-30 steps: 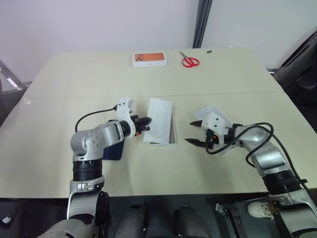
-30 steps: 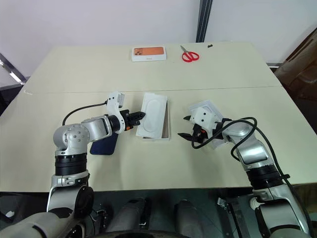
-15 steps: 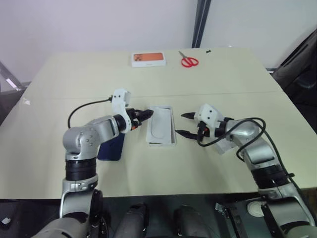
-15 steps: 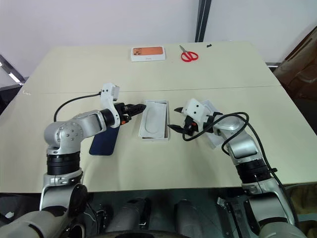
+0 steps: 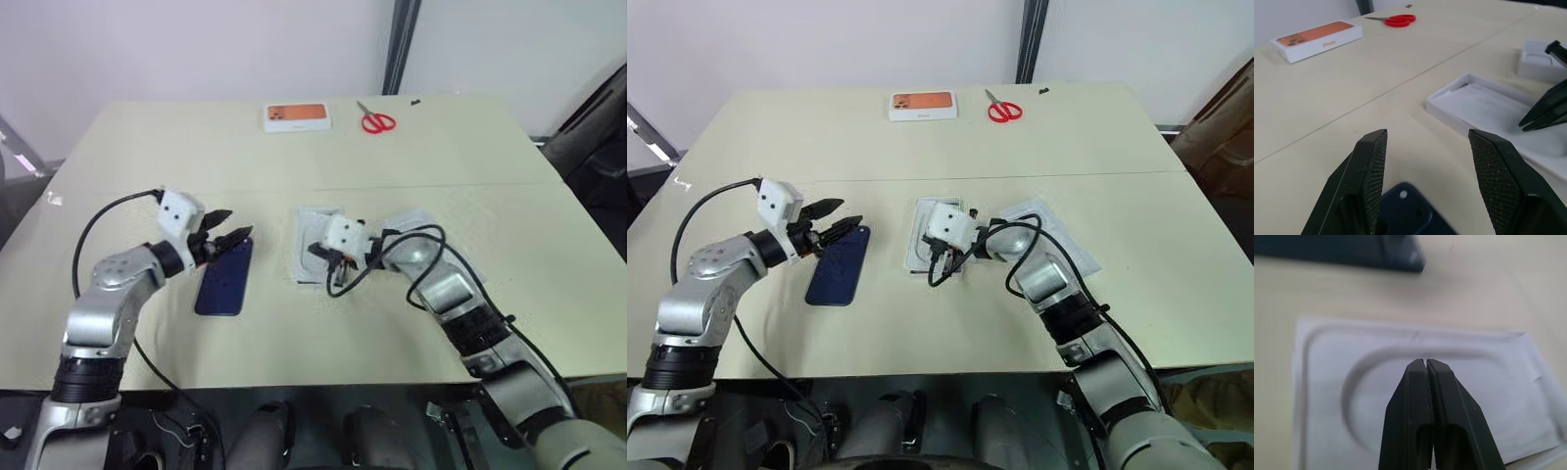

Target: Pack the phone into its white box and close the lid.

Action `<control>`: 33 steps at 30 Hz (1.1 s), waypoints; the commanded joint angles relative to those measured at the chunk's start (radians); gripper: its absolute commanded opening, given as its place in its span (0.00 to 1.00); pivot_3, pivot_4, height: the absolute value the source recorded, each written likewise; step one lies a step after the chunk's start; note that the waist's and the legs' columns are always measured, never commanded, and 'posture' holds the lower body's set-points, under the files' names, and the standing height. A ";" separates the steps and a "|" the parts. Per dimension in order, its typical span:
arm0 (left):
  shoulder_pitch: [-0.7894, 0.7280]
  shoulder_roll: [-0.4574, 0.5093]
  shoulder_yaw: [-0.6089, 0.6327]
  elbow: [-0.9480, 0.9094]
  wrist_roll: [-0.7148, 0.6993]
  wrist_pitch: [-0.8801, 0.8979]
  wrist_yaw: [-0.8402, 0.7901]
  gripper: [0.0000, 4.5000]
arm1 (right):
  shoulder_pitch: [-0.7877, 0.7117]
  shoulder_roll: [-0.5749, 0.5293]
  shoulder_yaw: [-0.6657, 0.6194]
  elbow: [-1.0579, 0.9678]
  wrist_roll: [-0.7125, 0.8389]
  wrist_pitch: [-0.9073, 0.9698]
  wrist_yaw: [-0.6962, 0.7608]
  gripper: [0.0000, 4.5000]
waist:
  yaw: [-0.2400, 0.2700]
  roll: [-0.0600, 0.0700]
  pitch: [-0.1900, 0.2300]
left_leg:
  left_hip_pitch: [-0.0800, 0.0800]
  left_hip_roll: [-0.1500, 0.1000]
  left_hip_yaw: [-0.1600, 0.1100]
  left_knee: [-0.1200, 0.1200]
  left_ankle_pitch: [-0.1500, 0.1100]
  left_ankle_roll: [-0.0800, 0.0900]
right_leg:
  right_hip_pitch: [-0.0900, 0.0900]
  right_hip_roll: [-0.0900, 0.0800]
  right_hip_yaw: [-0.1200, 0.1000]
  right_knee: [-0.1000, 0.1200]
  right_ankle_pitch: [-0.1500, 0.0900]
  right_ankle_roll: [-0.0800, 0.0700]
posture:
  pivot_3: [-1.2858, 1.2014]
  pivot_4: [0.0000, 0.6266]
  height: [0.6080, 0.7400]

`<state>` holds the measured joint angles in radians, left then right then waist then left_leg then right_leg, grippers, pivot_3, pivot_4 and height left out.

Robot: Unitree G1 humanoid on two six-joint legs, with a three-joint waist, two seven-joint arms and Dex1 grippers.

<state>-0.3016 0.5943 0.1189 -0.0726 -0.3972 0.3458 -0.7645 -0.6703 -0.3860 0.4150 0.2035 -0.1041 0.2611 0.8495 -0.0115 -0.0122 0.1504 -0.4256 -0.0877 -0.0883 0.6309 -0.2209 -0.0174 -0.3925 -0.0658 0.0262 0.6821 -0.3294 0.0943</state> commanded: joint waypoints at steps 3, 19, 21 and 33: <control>0.041 0.014 0.033 -0.037 -0.036 -0.031 -0.063 0.62 | -0.051 -0.029 0.063 0.009 -0.071 -0.015 0.066 0.02 | -0.005 0.000 0.000 | 0.000 0.000 0.000 0.000 0.000 0.000 | -0.001 0.000 0.000 0.000 0.000 0.000 | 0.52 0.24 0.95; 0.043 -0.044 0.009 -0.070 -0.024 -0.030 -0.006 0.62 | -0.094 0.008 0.032 0.169 -0.122 -0.123 0.028 0.02 | -0.005 0.000 0.000 | 0.001 0.000 0.000 0.000 0.000 0.001 | 0.000 0.001 0.000 0.001 0.000 0.000 | 0.52 0.24 0.95; 0.040 -0.047 0.014 -0.072 -0.033 -0.023 -0.001 0.62 | -0.090 0.005 0.034 0.163 -0.125 -0.127 0.030 0.02 | -0.005 0.000 0.000 | 0.001 0.000 0.000 0.000 0.000 0.001 | 0.000 0.001 0.000 0.001 0.000 0.000 | 0.52 0.24 0.95; 0.038 0.160 0.170 0.092 -0.219 0.338 -0.109 0.62 | -0.082 0.108 -0.068 -0.017 -0.006 -0.041 -0.019 0.02 | -0.023 0.001 0.000 | 0.000 0.001 0.000 -0.001 0.000 0.001 | -0.002 0.002 0.000 0.002 0.000 0.000 | 0.52 0.24 0.95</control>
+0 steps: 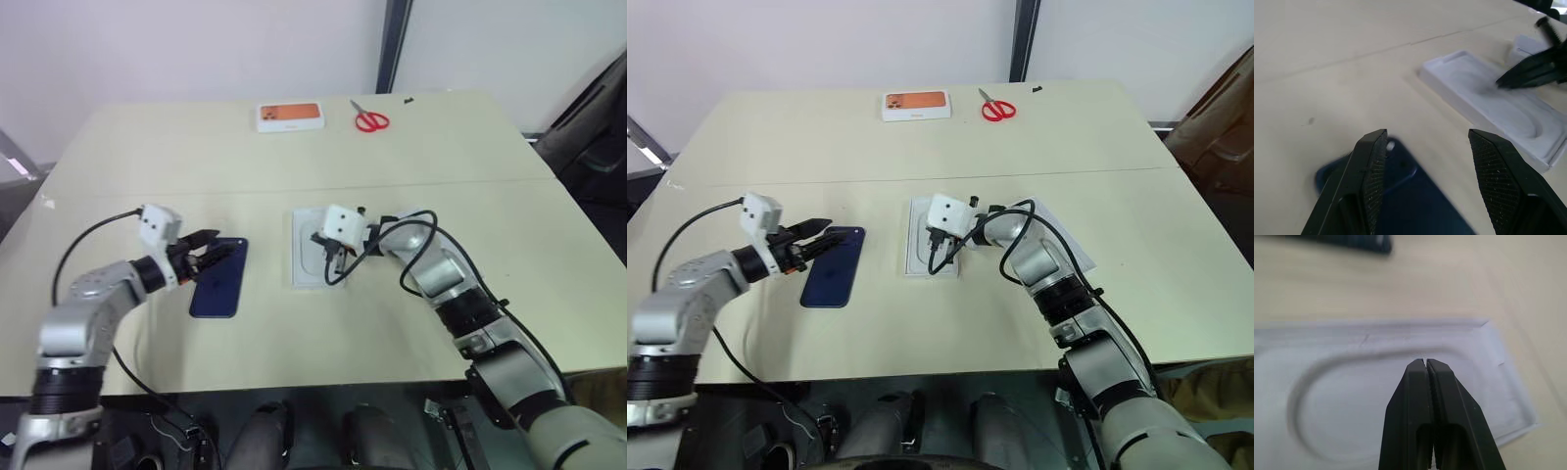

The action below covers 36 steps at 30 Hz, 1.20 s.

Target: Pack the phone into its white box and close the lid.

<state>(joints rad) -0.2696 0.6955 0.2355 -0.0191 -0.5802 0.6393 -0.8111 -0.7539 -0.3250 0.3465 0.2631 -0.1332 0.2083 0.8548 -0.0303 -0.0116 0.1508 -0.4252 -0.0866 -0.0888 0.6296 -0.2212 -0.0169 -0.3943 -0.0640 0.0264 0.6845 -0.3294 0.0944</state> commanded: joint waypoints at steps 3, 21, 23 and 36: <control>-0.004 0.135 0.056 0.145 -0.032 0.090 -0.123 0.62 | 0.012 0.111 0.051 -0.095 -0.010 0.009 -0.056 0.02 | -0.013 0.000 0.000 | 0.000 0.000 0.000 -0.001 0.000 0.000 | -0.001 0.000 0.000 0.000 0.000 0.000 | 0.52 0.24 0.95; -0.084 0.157 -0.167 0.380 0.067 0.215 -0.308 0.62 | -0.091 0.282 0.279 0.125 -0.171 0.178 -0.008 0.02 | -0.013 0.001 -0.001 | 0.000 -0.001 -0.001 -0.001 0.000 -0.001 | -0.005 0.000 -0.001 0.002 0.000 0.000 | 0.52 0.24 0.95; -0.091 0.148 -0.172 0.380 0.069 0.228 -0.308 0.62 | -0.093 0.288 0.282 0.121 -0.162 0.203 0.015 0.02 | -0.010 0.001 -0.002 | 0.001 -0.001 -0.002 -0.001 0.000 -0.001 | -0.004 0.000 -0.001 0.002 0.000 0.000 | 0.52 0.24 0.95; -0.128 -0.006 -0.196 0.291 0.011 0.438 -0.259 0.62 | -0.098 0.290 0.269 0.141 -0.169 0.207 0.001 0.02 | 0.006 0.005 -0.005 | 0.011 -0.002 -0.001 -0.001 -0.004 0.007 | 0.006 -0.002 -0.001 0.001 0.000 0.000 | 0.52 0.24 0.95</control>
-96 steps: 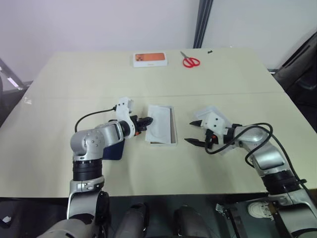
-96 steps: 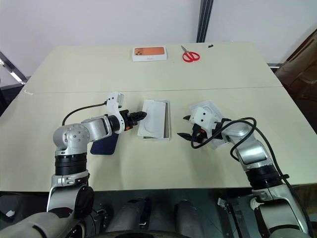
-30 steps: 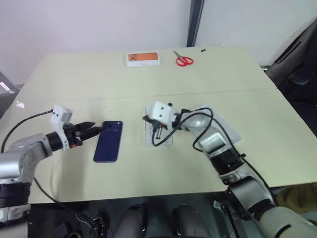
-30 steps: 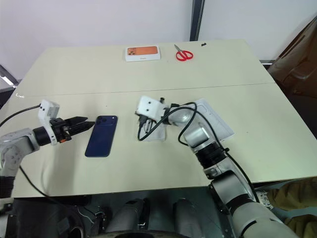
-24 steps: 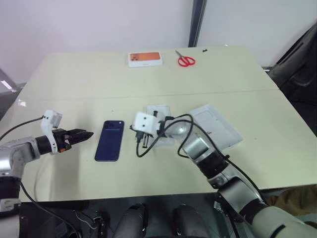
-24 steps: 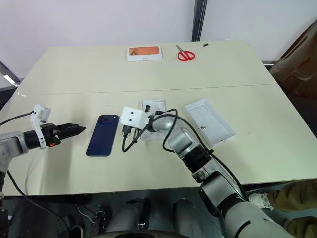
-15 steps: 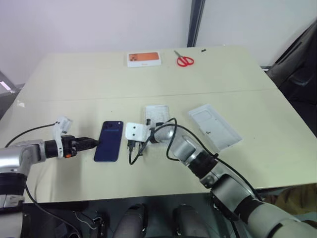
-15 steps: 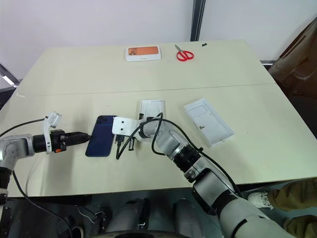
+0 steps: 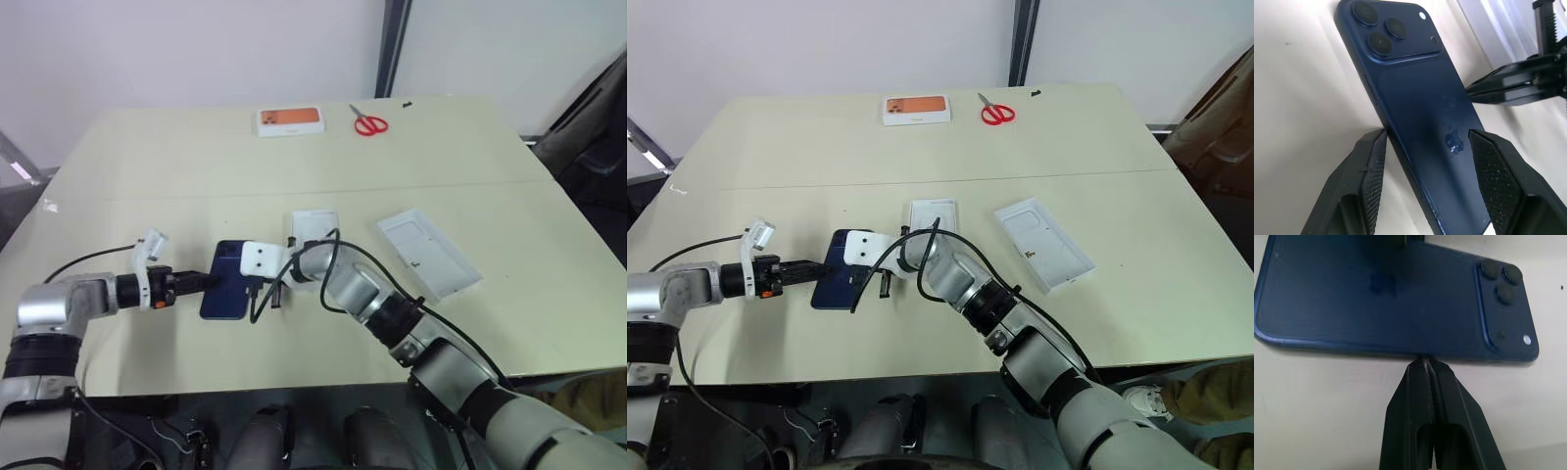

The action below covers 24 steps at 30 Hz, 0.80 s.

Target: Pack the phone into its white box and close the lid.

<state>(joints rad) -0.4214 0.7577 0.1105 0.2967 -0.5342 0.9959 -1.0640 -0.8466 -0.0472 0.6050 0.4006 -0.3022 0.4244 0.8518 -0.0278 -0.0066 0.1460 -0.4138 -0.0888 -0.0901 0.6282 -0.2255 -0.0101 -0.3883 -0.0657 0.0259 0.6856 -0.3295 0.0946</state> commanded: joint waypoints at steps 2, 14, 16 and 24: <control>0.014 -0.085 -0.061 -0.040 -0.051 0.111 0.002 0.62 | -0.002 0.007 0.008 0.004 -0.001 -0.012 0.005 0.02 | 0.010 0.001 -0.001 | 0.000 0.000 0.000 0.000 0.000 0.000 | 0.000 0.000 0.000 0.000 0.000 0.000 | 0.52 0.24 0.95; -0.056 -0.135 -0.018 -0.070 -0.055 0.217 0.043 0.62 | 0.008 -0.002 -0.002 0.002 -0.009 -0.015 0.005 0.02 | 0.018 0.000 -0.001 | 0.000 -0.001 0.000 0.001 0.000 0.000 | 0.001 -0.001 0.000 -0.001 0.000 0.000 | 0.52 0.24 0.95; -0.084 -0.135 -0.001 -0.072 -0.057 0.233 0.060 0.62 | 0.009 -0.005 -0.003 0.002 -0.010 -0.018 0.008 0.02 | 0.018 0.000 -0.001 | 0.000 -0.001 0.000 0.001 0.000 0.000 | 0.001 -0.001 0.000 -0.001 0.000 0.000 | 0.52 0.24 0.95; -0.150 -0.188 0.053 -0.088 -0.085 0.302 0.133 0.62 | 0.010 -0.004 -0.004 0.009 -0.014 -0.026 0.007 0.02 | 0.019 0.000 -0.001 | 0.000 -0.001 -0.001 0.001 0.000 0.000 | 0.001 -0.001 0.000 -0.001 0.000 0.000 | 0.52 0.24 0.95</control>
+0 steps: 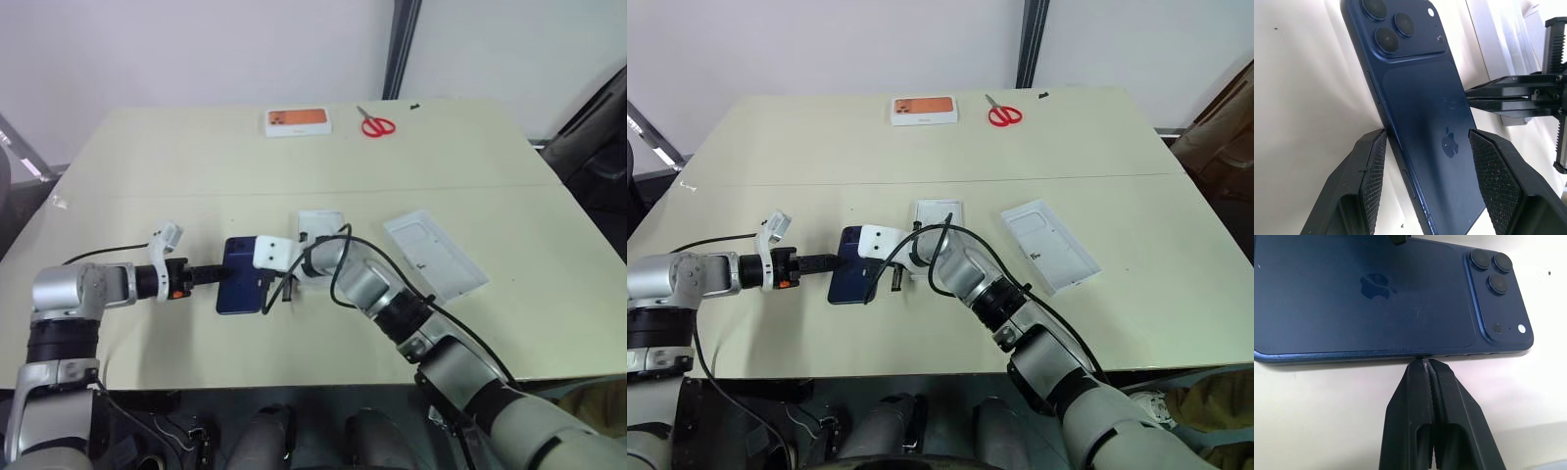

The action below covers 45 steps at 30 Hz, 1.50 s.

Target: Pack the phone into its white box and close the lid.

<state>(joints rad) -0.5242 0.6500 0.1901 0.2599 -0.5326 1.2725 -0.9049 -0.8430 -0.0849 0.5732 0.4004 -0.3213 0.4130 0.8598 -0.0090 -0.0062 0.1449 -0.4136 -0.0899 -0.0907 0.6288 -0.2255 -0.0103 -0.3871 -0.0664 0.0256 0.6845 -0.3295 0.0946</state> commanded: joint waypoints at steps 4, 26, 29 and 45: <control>-0.048 -0.106 0.004 -0.068 -0.109 0.052 -0.008 0.62 | 0.009 0.036 0.025 0.007 0.000 -0.015 0.000 0.02 | -0.008 -0.002 0.001 | 0.000 0.000 0.000 0.000 0.001 -0.001 | 0.000 0.000 0.000 0.000 0.000 0.000 | 0.52 0.24 0.95; 0.042 -0.085 0.125 -0.050 -0.191 0.039 0.039 0.62 | 0.019 0.022 0.024 -0.001 -0.012 -0.021 -0.005 0.02 | -0.035 -0.003 0.001 | -0.001 0.002 0.000 -0.005 0.005 -0.008 | -0.005 0.002 0.000 0.000 0.000 0.000 | 0.52 0.24 0.95; 0.061 -0.094 0.131 -0.045 -0.198 0.040 0.050 0.62 | 0.019 0.020 0.024 -0.002 -0.012 -0.022 -0.004 0.02 | -0.035 -0.003 0.001 | -0.001 0.002 0.000 -0.005 0.005 -0.008 | -0.005 0.002 0.000 0.000 0.000 0.000 | 0.52 0.24 0.95; 0.084 -0.128 0.179 -0.015 -0.258 0.053 0.117 0.01 | 0.037 0.010 0.030 -0.022 -0.019 -0.021 -0.007 0.00 | -0.033 -0.004 0.001 | 0.000 0.002 0.000 -0.006 0.004 -0.008 | -0.003 0.001 0.000 -0.002 0.000 0.000 | 0.52 0.24 0.95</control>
<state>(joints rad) -0.4363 0.5128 0.3434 0.2472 -0.7794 1.3284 -0.8002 -0.8246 -0.0742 0.5813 0.3857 -0.3363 0.3867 0.8460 -0.0418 -0.0099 0.1457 -0.4140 -0.0879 -0.0909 0.6230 -0.2210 -0.0182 -0.3901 -0.0650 0.0259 0.6829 -0.3295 0.0945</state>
